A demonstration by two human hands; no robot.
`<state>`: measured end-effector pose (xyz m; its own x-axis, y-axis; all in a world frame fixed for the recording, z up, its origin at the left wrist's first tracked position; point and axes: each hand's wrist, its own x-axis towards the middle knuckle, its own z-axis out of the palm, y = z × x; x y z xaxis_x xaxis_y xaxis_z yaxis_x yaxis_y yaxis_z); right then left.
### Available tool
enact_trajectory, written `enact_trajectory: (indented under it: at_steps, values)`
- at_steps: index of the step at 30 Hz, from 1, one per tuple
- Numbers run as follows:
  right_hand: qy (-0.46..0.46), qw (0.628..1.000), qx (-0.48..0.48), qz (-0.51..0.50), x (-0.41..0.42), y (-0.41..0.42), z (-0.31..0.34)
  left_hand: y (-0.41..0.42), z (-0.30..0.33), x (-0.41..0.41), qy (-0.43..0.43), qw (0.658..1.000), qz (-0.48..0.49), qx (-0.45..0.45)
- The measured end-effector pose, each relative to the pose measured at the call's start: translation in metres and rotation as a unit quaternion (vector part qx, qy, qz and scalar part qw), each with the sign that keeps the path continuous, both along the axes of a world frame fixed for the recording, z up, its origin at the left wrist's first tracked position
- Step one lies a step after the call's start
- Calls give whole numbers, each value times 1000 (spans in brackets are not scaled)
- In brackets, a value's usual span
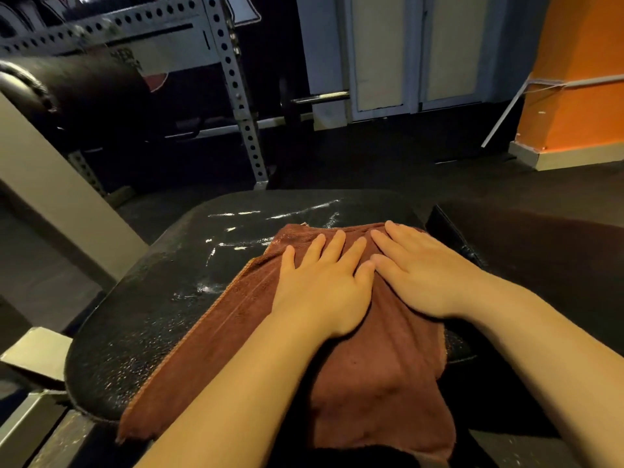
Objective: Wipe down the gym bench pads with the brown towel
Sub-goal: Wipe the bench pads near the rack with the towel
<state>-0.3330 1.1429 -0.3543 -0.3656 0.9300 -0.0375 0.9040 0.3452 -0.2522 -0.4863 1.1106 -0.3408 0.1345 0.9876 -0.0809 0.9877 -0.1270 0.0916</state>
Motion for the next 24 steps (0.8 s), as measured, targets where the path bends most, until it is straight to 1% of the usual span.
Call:
enact_trajectory:
  at_steps: [4,8,13,15,18,20,22,24]
  values:
    - [-2,1000,15,8,-3,25,-6,14,-2,4,-16,1000,21,12]
    - [3,999,22,28,-2,13,-2,1,3,1,-24,999,14,24]
    - [-19,999,5,46,7,-28,7,-39,5,-16,-13,1000,-8,16]
    - [-35,998,-16,50,14,-54,17,-59,7,-24,-27,999,-20,2]
    - [-72,996,-38,24,14,-97,29,-87,15,-35,-55,998,-40,1]
    - [-75,996,-44,1,-2,-115,31,-95,16,-41,-23,998,-50,20]
    - [-72,995,-58,-26,-22,-115,26,-91,10,-42,26,997,-62,32]
    - [-66,994,-64,-54,-34,-101,20,-78,4,-38,27,997,-56,38]
